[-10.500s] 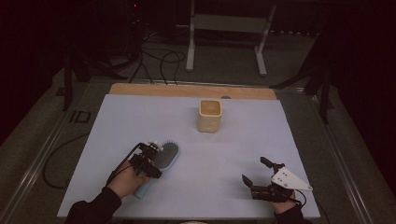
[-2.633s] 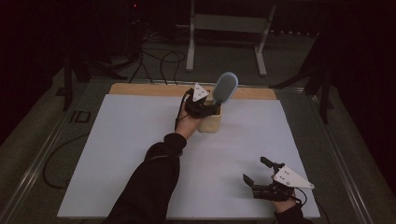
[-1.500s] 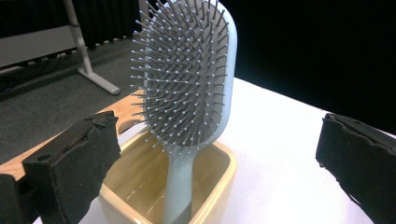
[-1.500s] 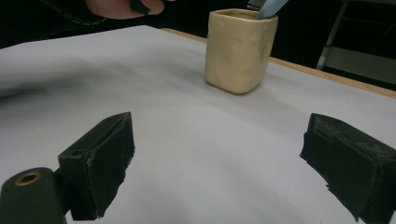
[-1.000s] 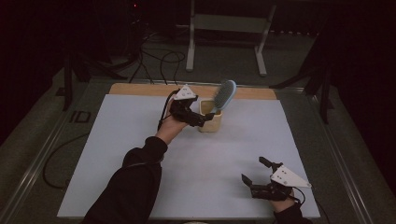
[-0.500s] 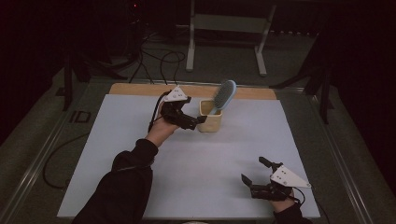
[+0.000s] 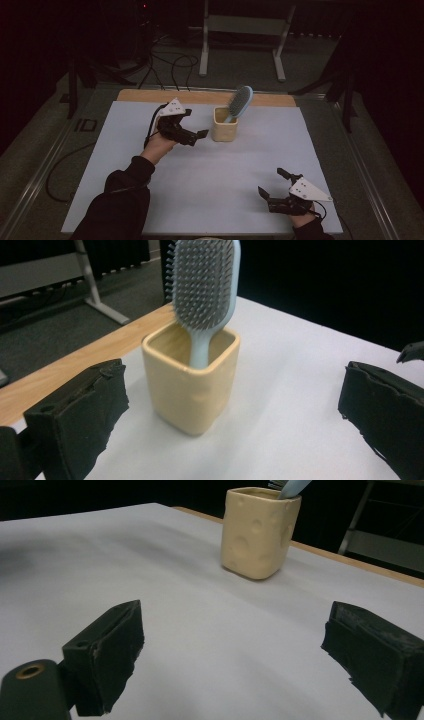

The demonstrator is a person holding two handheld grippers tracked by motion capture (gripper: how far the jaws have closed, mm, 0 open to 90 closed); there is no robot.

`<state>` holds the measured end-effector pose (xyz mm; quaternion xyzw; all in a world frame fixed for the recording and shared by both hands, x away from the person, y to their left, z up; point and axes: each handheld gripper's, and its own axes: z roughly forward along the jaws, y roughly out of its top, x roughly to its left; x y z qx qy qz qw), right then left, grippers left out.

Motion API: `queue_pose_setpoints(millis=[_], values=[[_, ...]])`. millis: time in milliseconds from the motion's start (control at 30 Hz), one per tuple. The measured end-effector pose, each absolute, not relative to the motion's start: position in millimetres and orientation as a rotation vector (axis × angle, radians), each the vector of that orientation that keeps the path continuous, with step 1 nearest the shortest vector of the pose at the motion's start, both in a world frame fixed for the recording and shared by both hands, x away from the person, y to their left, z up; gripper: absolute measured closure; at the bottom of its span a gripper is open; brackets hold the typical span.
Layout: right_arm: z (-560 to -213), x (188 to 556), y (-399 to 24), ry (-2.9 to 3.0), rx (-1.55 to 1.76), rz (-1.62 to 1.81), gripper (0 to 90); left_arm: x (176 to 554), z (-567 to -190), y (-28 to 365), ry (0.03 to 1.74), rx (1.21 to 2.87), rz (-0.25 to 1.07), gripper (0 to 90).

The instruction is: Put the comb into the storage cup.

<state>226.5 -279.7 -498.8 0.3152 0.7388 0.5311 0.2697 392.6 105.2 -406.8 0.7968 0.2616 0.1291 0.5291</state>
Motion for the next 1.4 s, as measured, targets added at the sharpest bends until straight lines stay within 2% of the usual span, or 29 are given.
queue_pose_setpoints(millis=[767, 1400], values=[[-498.7, 226.3, -278.6, 1.988, 0.853, 1.424, 9.0, 346.1, -409.6, 164.3, 0.646, 1.915, 0.329, 0.0], [-498.4, 226.6, -277.9, 1.989, 0.851, 1.425, 9.0, 303.9, -441.7, 207.1, 0.702, 1.935, 0.323, 0.0]])
